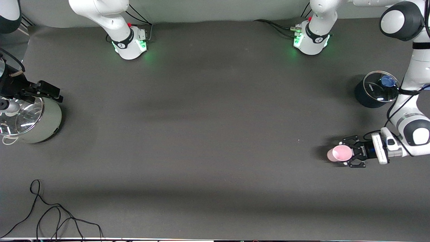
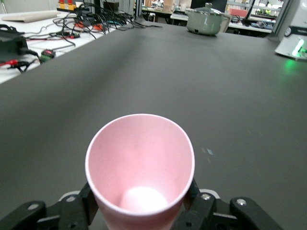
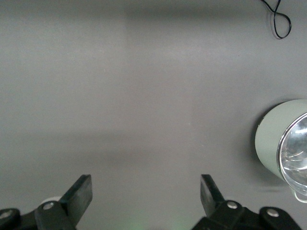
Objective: Transfer pink cup from left to right arm
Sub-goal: 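Close the left gripper around the pink cup and lift it, then carry the pink cup with the left gripper toward the table middle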
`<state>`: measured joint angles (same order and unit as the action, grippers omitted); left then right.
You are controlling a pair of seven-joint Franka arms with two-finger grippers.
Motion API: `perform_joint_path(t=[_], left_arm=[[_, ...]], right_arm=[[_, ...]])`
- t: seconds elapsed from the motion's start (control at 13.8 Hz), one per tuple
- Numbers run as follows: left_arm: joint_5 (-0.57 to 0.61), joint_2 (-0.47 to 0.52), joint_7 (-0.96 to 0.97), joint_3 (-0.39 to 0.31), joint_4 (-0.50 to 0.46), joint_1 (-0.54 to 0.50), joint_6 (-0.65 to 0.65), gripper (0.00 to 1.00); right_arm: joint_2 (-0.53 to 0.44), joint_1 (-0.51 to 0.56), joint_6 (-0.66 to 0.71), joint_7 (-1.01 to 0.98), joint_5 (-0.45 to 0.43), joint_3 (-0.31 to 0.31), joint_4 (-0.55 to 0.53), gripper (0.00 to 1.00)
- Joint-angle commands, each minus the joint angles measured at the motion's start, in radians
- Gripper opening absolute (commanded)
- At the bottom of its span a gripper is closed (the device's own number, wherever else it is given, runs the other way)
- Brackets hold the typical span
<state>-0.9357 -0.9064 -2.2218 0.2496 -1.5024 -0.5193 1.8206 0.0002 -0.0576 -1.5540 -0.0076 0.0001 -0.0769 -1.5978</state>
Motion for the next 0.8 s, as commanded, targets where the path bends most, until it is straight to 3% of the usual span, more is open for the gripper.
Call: perform_joint_path(t=[0.0,0.29,0.73], left_arm=[[-0.014,0.008,0.097,0.097,0.010,0.008,0.096,0.00],[-0.031,0.008,0.190,0.246,0.007,0.059,0.349,0.00],[-0.035,0.009,0.471,0.398,0.022,0.264,0.817,0.00]], right_arm=[[-0.023,-0.004,-0.009,0.000,0.003,-0.004,-0.016,1.00],[-0.025,-0.004,-0.008,0.000,0.003,-0.004,-0.014,1.00],[-0.028,-0.005,-0.005,0.000,0.003,-0.004,-0.013,1.00]])
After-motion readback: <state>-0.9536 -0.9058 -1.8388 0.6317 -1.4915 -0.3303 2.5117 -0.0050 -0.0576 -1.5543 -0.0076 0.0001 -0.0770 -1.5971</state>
